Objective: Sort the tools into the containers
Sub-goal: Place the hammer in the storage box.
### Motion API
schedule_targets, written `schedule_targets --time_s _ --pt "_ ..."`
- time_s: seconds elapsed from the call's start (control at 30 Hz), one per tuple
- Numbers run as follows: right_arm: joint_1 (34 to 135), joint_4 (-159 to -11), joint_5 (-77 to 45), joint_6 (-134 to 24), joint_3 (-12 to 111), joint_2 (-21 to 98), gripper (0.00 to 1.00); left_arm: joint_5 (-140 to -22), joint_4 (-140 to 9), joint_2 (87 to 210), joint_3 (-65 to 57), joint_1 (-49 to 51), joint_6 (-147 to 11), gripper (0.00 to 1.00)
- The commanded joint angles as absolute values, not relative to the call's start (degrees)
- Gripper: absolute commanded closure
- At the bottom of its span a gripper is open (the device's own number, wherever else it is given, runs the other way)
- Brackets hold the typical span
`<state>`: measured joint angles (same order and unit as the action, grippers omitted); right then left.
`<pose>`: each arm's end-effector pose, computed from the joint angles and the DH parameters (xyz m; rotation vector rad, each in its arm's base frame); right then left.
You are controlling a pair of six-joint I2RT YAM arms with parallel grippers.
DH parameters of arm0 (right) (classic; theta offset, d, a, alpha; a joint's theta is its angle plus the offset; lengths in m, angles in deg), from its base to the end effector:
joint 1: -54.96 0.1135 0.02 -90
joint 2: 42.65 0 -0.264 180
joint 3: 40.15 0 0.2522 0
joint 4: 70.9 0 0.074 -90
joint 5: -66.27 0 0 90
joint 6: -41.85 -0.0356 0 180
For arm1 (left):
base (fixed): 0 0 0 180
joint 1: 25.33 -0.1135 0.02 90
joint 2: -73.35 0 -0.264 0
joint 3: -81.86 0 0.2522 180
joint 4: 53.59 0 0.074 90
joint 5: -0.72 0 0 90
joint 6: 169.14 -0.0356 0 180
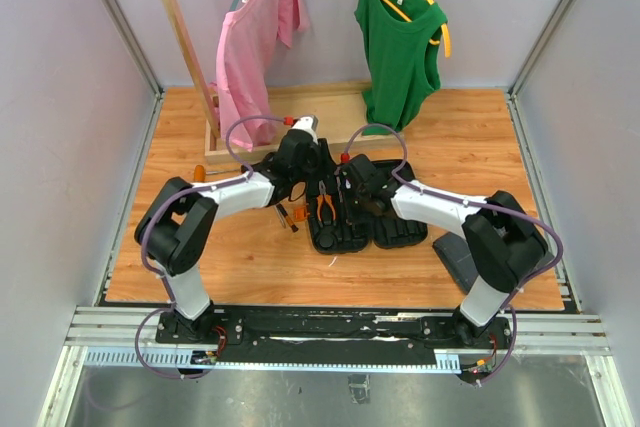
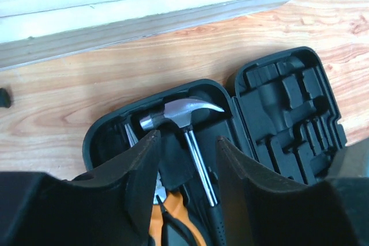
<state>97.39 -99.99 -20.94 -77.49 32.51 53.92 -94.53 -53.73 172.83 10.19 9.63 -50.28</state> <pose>0.2547 0.2352 0.1861 -0.3162 2.5707 0.5591 0.3159 -0.2169 0.2049 0.0541 2.1093 -0.5885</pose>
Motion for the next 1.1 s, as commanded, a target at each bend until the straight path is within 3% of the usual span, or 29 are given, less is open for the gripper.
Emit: schedule_targets --time_s 0.0,0.37,1.07 --pt "97.68 -100.33 -20.27 -79.12 29.56 54.56 0.89 -90.85 -58.68 177.09 5.58 9.37 -49.42 0.56" --pt "97.39 -99.13 -18.82 -79.69 28.89 55.00 0.89 -88.55 -58.92 181.09 1.84 9.81 -50.83 0.76" --pt "97.27 -98.94 -18.26 -80.13 28.46 55.26 0.89 -93.48 -64.35 188.34 -5.51 11.11 -54.54 0.86"
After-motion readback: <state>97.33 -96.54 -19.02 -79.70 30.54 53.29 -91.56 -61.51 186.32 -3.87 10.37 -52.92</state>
